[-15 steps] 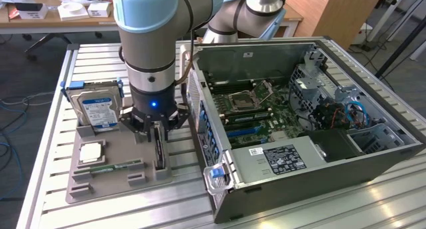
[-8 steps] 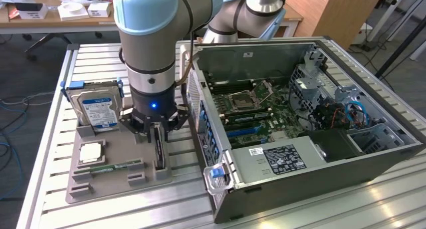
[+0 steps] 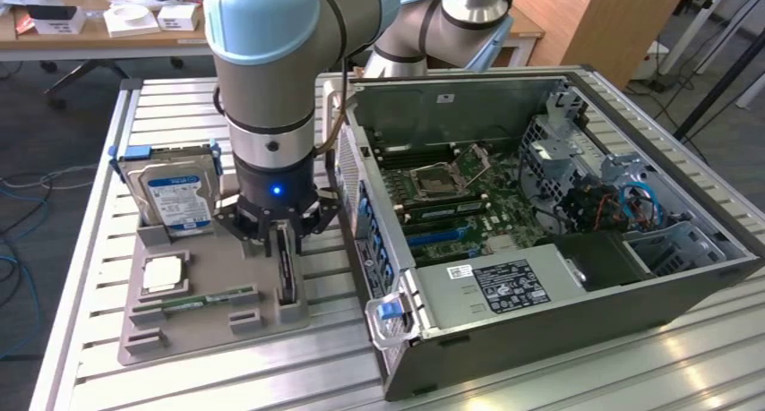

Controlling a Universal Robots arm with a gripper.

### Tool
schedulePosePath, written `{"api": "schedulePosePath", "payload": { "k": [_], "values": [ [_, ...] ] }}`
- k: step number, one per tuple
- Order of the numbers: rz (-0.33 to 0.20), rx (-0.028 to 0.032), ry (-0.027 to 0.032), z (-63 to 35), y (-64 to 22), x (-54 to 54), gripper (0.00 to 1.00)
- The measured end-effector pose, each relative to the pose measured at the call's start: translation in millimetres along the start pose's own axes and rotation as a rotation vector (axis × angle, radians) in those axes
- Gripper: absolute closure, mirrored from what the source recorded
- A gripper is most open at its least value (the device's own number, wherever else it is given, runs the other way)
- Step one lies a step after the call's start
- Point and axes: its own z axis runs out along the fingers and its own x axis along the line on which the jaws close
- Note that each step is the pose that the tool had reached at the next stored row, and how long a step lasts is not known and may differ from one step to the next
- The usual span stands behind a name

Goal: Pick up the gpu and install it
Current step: 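Pick up the gpu and move the gpu toward the slot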

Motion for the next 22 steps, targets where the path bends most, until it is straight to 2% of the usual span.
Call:
{"api": "schedulePosePath", "payload": {
  "k": [22],
  "values": [
    [-0.013,0.0002,0.0005,1.2,0.0,-0.1,0.57]
  ]
}}
